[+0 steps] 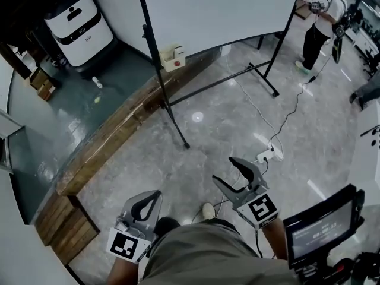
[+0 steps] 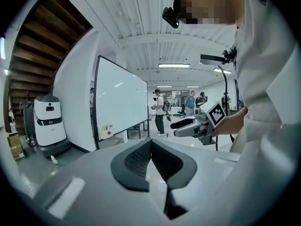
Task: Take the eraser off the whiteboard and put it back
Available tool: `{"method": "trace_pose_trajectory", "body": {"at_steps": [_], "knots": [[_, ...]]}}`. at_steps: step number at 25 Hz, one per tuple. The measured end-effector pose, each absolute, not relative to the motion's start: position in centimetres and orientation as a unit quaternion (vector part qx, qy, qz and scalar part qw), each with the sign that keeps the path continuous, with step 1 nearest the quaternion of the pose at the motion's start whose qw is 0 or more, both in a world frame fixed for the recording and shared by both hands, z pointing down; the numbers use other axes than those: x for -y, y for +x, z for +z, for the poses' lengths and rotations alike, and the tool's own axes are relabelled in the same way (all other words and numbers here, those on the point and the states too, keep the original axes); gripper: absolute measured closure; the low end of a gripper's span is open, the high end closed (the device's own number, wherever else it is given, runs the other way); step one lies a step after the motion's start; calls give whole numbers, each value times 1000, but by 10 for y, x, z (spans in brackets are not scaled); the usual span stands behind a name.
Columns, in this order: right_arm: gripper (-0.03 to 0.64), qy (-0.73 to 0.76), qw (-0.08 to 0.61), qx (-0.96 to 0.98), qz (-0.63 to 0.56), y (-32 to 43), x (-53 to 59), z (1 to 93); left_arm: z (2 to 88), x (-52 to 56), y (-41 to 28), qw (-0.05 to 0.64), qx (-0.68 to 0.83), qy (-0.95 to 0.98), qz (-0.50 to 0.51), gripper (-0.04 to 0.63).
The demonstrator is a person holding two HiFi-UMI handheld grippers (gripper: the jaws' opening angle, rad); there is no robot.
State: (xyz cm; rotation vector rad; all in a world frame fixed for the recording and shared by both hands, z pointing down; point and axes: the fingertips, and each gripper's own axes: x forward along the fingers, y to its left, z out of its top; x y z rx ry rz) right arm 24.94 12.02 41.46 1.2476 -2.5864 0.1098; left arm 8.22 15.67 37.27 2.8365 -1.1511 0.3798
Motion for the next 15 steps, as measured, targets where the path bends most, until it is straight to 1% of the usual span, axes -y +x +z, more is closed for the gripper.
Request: {"method": "trace_pose_trajectory", "body": {"at_steps": [6,9,12,15], "knots": [[351,447,120,886,20,213,-169,392,359,-204,53,26,349,930,110,588],[353,452,112,885,28,176,-200,380,356,-235,21,19,342,934,103,588],[353,446,112,888,7,132,-244,383,363,-274,-21,1,344,935,89,588],[353,443,111,889,4,108,-268,382,369,-297,-43,7,341,936,89,588]]}}
